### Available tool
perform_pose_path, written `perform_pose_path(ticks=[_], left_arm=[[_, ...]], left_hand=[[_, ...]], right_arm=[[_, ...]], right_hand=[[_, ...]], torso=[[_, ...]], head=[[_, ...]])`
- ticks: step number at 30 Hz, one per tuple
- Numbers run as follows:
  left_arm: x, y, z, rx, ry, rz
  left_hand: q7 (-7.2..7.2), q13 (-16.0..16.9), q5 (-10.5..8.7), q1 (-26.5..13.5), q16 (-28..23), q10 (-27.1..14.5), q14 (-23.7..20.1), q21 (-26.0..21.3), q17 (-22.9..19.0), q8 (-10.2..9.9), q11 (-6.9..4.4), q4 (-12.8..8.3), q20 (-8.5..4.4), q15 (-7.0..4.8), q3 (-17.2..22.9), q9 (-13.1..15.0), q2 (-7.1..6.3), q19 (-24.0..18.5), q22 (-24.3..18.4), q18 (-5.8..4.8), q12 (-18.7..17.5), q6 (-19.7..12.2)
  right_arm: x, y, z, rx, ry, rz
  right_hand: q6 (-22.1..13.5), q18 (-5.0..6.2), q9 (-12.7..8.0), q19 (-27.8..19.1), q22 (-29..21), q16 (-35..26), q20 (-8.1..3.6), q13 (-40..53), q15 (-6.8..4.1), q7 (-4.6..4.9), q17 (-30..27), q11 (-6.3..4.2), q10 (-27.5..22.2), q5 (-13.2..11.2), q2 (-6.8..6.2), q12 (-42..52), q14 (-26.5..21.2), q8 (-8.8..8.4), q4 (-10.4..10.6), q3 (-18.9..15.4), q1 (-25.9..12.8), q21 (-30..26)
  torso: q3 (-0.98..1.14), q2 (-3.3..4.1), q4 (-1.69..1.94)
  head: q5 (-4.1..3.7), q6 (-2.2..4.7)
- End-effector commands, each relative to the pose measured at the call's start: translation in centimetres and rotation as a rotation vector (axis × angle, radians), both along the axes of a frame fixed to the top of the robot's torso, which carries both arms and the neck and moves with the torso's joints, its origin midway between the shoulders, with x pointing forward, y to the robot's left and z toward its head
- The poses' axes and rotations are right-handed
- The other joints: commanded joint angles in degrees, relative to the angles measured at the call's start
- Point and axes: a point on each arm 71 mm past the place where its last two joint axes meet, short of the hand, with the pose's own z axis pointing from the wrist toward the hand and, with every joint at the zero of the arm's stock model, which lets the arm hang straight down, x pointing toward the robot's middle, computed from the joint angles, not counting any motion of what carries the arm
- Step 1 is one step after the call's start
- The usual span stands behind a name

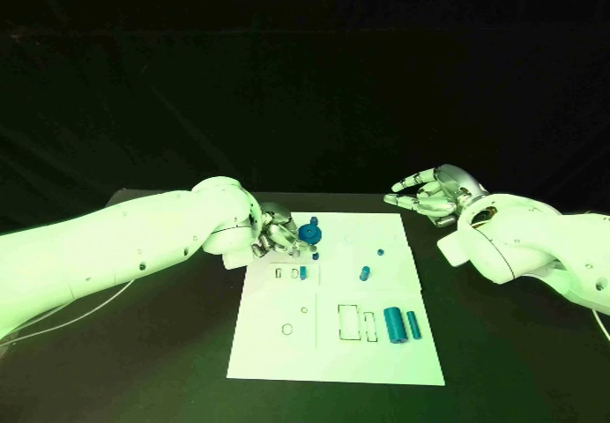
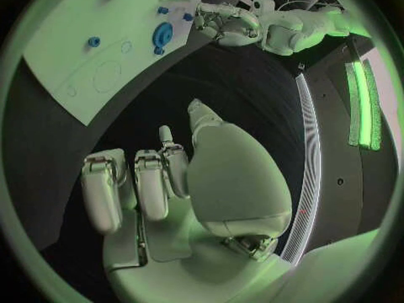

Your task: Assemble the parts on the task board

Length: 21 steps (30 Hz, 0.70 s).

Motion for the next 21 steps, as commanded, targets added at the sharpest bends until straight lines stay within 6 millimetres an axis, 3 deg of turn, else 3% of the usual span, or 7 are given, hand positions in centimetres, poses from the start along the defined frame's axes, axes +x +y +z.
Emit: perform_pose_path(ticks=[1, 21], left_arm=[[0.1, 0.0, -0.3, 0.076, 0.002, -0.022], [0.2, -0.8, -1.3, 0.121, 0.029, -0.052]], left_hand=[[0.01, -0.1, 0.15, 0.2, 0.6, 0.2, 5.6, 0.5, 14.2, -0.4, -0.04, -0.1, -0.01, -0.24, -0.3, 0.1, 0.54, 0.8, 0.5, -0.50, 0.2, -0.3], [0.05, 0.5, 0.16, 0.3, 1.0, 0.4, 5.9, 1.2, 14.9, -0.5, 0.01, -0.1, 0.04, -0.17, -0.3, 0.2, 0.88, 1.4, 1.9, -0.73, 0.7, -0.2]], right_arm=[[0.0, 0.1, 0.0, -0.006, 0.009, 0.011], [0.2, 0.1, 0.0, -0.019, 0.004, 0.010]], right_hand=[[0.1, -0.30, 0.0, 5.7, 14.8, 0.2, 0.30, 6.3, 0.07, -0.10, 15.0, 0.07, 0.1, -0.3, -0.07, 0.2, 6.0, 0.18, 0.0, 0.0, -0.4, 0.0], [-0.1, -0.31, -0.1, 5.7, 14.8, 0.2, 0.30, 6.2, 0.07, -0.08, 15.0, 0.07, 0.1, -0.2, -0.06, 0.2, 6.0, 0.16, 0.0, 0.0, -0.5, 0.0]], torso=[[-0.01, 0.05, -0.04], [-0.14, 0.14, -0.03]], head=[[0.19, 0.25], [0.06, -0.65]])
